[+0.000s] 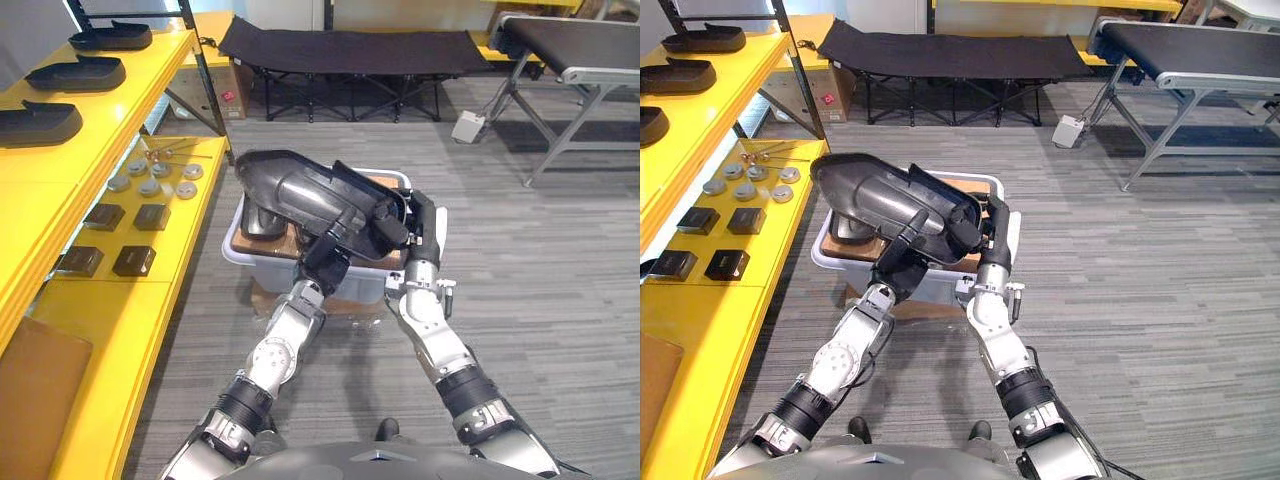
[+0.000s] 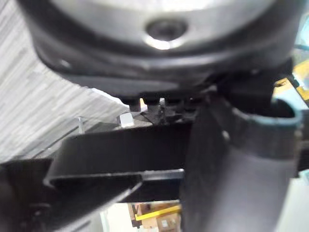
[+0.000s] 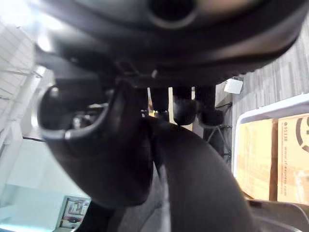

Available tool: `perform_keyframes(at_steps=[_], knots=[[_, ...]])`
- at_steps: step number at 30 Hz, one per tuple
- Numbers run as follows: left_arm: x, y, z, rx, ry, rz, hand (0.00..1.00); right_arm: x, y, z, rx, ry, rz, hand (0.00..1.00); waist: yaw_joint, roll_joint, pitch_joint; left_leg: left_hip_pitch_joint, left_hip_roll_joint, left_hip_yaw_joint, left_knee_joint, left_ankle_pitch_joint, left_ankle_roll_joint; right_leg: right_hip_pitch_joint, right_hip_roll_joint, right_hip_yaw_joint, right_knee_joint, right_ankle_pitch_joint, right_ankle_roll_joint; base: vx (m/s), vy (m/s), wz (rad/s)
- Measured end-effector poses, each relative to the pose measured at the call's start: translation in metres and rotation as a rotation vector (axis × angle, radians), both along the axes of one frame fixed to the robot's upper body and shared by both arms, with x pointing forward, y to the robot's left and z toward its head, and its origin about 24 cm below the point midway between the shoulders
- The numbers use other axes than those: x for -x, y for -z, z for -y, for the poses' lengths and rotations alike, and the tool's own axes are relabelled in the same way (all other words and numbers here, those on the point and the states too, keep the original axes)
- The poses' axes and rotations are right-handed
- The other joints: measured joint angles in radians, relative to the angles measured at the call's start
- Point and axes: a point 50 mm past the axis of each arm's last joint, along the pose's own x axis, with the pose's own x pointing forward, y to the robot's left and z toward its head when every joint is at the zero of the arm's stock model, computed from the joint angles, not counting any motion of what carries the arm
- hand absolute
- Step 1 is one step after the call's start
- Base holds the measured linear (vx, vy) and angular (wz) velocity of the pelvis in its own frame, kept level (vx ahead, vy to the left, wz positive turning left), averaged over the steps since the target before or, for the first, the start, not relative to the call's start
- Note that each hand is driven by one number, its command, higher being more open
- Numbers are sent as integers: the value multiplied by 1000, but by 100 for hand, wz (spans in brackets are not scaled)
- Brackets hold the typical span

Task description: Walk over and take three plastic housings, then place them on the shelf

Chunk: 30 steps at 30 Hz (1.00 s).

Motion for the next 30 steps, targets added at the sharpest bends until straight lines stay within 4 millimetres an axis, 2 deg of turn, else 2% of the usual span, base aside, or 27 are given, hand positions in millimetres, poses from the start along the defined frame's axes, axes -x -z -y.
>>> perform_keyframes(at_steps=[1, 2, 8, 11, 17, 22, 26, 27, 30], knots=[[0, 0, -1, 1, -11, 4, 100, 1, 2, -3, -1, -13, -9, 0, 0, -2, -4, 0, -2, 0, 0, 0, 0, 0, -2, 0, 0, 0, 1, 0, 0, 0], [-1, -1, -2, 2, -21, 10, 0, 2, 4, -6, -10, -27, -19, 0, -1, -7, -7, 0, -3, 0, 0, 0, 0, 0, -2, 0, 0, 1, 1, 0, 0, 0], [-1, -4, -4, 3, -124, 4, 0, 10, 13, -12, -97, -40, -41, 0, 0, -16, -13, 0, -2, -6, 0, 1, 1, 3, -2, -4, 0, 1, 1, -3, 2, 1], [-1, -1, -11, 4, -224, -72, 0, 13, 11, -19, -110, -75, -14, 0, -7, -17, -14, 0, -1, -6, -1, 1, 2, 2, -1, -5, 0, 1, 1, 0, 0, 0], [-3, 2, -23, -26, -319, -129, 0, 22, 10, -33, -160, -135, 22, 0, -14, -24, -18, -7, -1, -15, -1, 1, 2, -4, -1, -14, 0, -1, -2, 4, 3, 3], [-2, 0, -25, -108, -345, -105, 0, 26, 12, -41, -213, -131, 6, 0, -20, -48, -32, -13, -5, -18, 0, 3, 2, -2, -4, -15, 0, 0, -2, 16, 2, 2], [-2, -2, -21, -131, -346, -95, 0, 27, 13, -39, -211, -129, 8, 0, -22, -52, -34, -12, -7, -18, 0, 3, 2, -2, -6, -15, 0, 0, -1, 0, 0, 0], [-2, -3, -20, -148, -345, -85, 0, 27, 13, -38, -213, -127, 12, 100, -23, -52, -34, -12, -6, -18, 0, 3, 2, -2, -5, -15, 0, 0, -1, 0, 0, 0], [-1, -5, -19, -189, -348, -67, 0, 31, 15, -35, -214, -128, 12, 100, -23, -52, -34, -11, -4, -18, 0, 3, 2, -2, -3, -15, 0, 0, -1, 0, 0, 0]])
